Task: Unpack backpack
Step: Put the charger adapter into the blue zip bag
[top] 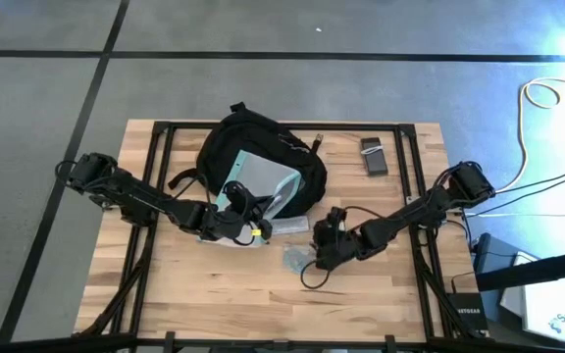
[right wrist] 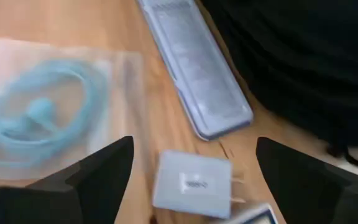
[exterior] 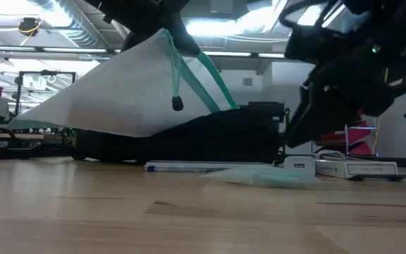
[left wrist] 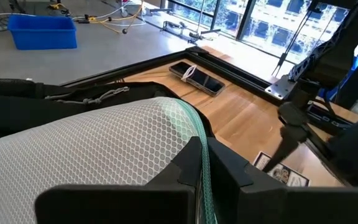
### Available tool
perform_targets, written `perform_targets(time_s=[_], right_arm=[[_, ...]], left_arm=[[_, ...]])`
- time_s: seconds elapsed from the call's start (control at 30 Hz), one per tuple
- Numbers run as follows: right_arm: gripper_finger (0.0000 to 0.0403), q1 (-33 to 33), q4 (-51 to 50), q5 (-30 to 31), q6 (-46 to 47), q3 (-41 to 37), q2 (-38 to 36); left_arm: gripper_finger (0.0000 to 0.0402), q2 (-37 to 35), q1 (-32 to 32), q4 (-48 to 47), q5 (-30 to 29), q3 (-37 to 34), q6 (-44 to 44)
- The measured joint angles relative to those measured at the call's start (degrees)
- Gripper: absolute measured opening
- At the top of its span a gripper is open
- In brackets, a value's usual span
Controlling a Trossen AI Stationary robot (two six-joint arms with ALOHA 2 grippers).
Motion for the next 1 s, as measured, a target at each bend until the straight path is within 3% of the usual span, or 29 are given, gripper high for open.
perform_targets(time_s=[0.2,0.7,0.83,1.0], right_arm=[[0.0320,0.0,-6.7,-0.4,5.4,-0.1,0.8],[0.0319,-4.5,-1.5,-0.6,3.4,0.0,5.2],[0.0319,-6.8,0.5,-4.2,1.2,0.2,6.5],[0.0319,-6.9,3.1,-4.1,-1.8,0.1,6.3]], left_arm=[[0.0006,0.0,0.0,-1.4,0.0,0.0,0.0],[0.0006,0.0,0.0,-1.3,0.0,0.0,0.0],[0.0006,0.0,0.0,-1.4,0.0,0.0,0.0],[0.0006,0.0,0.0,-1.6,0.0,0.0,0.0]])
